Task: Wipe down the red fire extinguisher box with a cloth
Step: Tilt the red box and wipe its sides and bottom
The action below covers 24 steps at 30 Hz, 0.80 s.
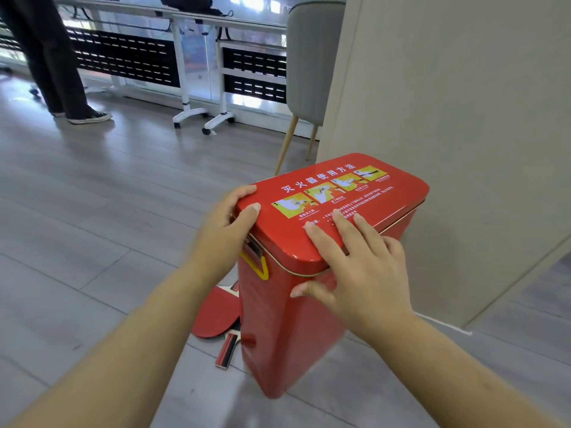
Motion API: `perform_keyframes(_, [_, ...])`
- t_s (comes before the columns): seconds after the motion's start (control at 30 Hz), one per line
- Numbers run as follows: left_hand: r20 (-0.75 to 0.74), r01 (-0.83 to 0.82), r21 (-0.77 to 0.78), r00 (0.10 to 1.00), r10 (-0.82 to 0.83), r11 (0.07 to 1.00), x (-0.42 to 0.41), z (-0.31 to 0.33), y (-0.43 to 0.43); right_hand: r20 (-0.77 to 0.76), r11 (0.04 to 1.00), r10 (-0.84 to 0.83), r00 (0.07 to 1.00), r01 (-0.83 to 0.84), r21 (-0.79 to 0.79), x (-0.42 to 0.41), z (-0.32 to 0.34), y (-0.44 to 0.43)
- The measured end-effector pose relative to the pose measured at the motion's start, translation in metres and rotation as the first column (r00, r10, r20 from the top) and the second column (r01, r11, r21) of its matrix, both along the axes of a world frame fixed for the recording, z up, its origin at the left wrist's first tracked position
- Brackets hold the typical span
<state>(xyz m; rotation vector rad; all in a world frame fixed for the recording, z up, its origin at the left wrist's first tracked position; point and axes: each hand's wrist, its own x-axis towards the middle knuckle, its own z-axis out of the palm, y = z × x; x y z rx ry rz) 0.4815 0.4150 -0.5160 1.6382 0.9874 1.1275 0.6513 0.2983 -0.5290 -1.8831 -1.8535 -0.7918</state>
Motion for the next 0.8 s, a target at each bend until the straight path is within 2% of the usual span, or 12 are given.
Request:
perform_keyframes(0.07, [-0.08, -0.131, 0.096, 0.987, 0.139, 0.987, 0.002, -0.004, -0.015, -0.024, 1.0, 0.005, 1.0, -0.005, -0.007, 0.002, 0.0, -0.004])
perform_keyframes(0.13, [-0.101, -0.182, 0.199, 0.974, 0.205, 0.963, 0.009, -0.005, -0.036, -0.064, 0.999, 0.023, 0.998, -0.025, -0.022, 0.003, 0.001, -0.006])
perform_keyframes(0.27, [-0.132, -0.169, 0.276, 0.968, 0.211, 0.946, 0.023, -0.01, -0.077, -0.262, 0.982, 0.169, 0.95, -0.184, -0.034, 0.028, 0.008, -0.016])
perform_keyframes(0.37, [-0.183, -0.128, 0.337, 0.963, 0.198, 0.933, 0.031, -0.017, -0.093, -0.255, 0.976, 0.206, 0.945, -0.218, -0.019, 0.067, 0.006, -0.028])
perform_keyframes(0.5, [-0.34, -0.089, 0.461, 0.902, 0.268, 0.883, 0.046, -0.023, -0.096, -0.217, 0.99, 0.14, 0.966, -0.14, 0.016, 0.119, 0.007, -0.022])
perform_keyframes(0.6, [-0.312, -0.13, 0.502, 0.895, 0.319, 0.855, 0.053, -0.024, -0.09, -0.214, 0.997, 0.071, 0.974, -0.077, -0.018, 0.154, 0.009, -0.003])
perform_keyframes(0.67, [-0.265, -0.155, 0.513, 0.907, 0.328, 0.844, 0.054, -0.026, -0.087, -0.286, 0.997, 0.022, 0.958, -0.041, -0.058, 0.173, 0.009, 0.011])
perform_keyframes(0.8, [-0.24, -0.17, 0.525, 0.91, 0.337, 0.834, 0.054, -0.028, -0.087, -0.54, 0.983, -0.045, 0.84, -0.059, -0.175, 0.195, 0.012, 0.039])
